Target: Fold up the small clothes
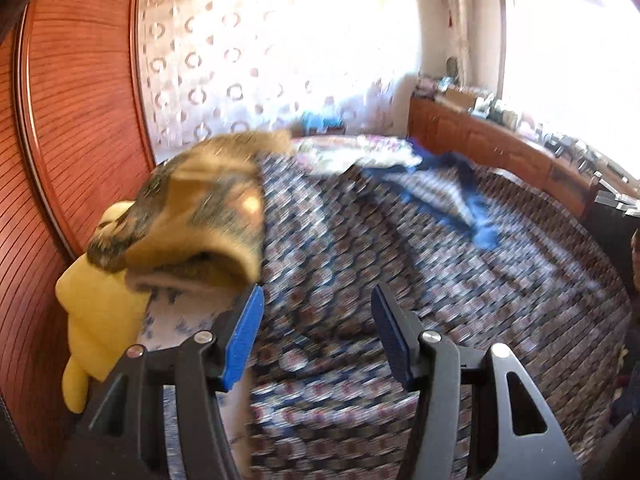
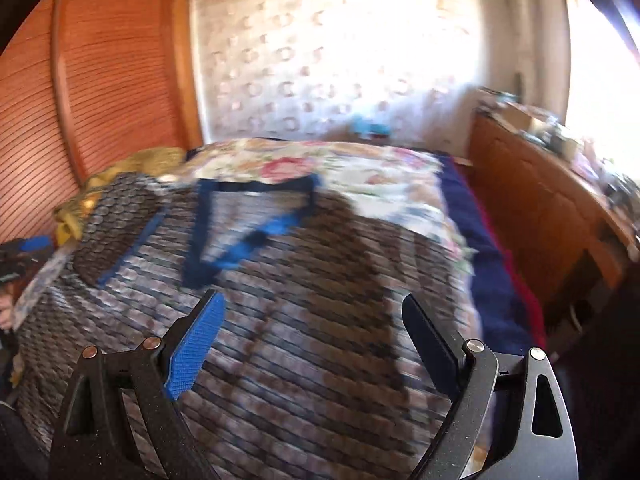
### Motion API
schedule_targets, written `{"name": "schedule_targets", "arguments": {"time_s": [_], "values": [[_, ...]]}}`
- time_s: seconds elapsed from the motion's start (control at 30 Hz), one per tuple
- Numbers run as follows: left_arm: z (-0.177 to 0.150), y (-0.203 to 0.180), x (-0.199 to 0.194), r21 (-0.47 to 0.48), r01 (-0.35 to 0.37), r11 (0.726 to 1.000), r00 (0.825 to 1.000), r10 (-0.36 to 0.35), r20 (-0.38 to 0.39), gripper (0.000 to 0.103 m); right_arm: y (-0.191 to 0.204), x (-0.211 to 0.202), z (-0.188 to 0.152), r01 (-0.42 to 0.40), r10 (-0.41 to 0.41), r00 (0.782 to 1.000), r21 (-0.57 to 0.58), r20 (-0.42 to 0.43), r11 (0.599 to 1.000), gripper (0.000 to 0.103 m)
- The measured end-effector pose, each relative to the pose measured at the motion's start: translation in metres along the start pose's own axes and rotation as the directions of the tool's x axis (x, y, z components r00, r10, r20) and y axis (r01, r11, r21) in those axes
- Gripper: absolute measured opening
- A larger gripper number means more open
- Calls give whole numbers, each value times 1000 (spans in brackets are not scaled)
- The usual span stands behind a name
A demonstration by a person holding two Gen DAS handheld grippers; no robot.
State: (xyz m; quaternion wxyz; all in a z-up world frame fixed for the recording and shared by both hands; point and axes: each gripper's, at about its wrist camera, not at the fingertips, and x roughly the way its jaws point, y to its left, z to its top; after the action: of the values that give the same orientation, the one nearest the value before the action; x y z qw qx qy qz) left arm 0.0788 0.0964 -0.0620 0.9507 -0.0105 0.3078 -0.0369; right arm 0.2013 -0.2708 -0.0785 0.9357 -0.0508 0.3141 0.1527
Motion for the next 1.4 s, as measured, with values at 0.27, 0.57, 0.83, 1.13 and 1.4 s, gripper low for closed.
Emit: {"name": "schedule_targets", "arguments": {"time_s": [0.27,0.57,0.83,1.13,1.4], "values": [[20,-54,-6,24,89,996,993,-91,73,56,-98,-5,-43,131,-122,990,150,-73,980,82],[26,-105,-14,86,144,986,985,-151,78,56,-138,16,-77,84,-32,983,290,-179,953,73],[18,-125,-10,108,170,980,983,-176,54,56,-147,17,-91,-21,97,979,385,-178,923,38],[11,-121,-3,95,142,985,989,-146,31,56,-131,8,-79,27,27,984,297,-177,954,2],[9,-112,-2,80,92,992,995,-95,30,56,-119,-11,-41,77,-61,995,216,-78,973,0]]}}
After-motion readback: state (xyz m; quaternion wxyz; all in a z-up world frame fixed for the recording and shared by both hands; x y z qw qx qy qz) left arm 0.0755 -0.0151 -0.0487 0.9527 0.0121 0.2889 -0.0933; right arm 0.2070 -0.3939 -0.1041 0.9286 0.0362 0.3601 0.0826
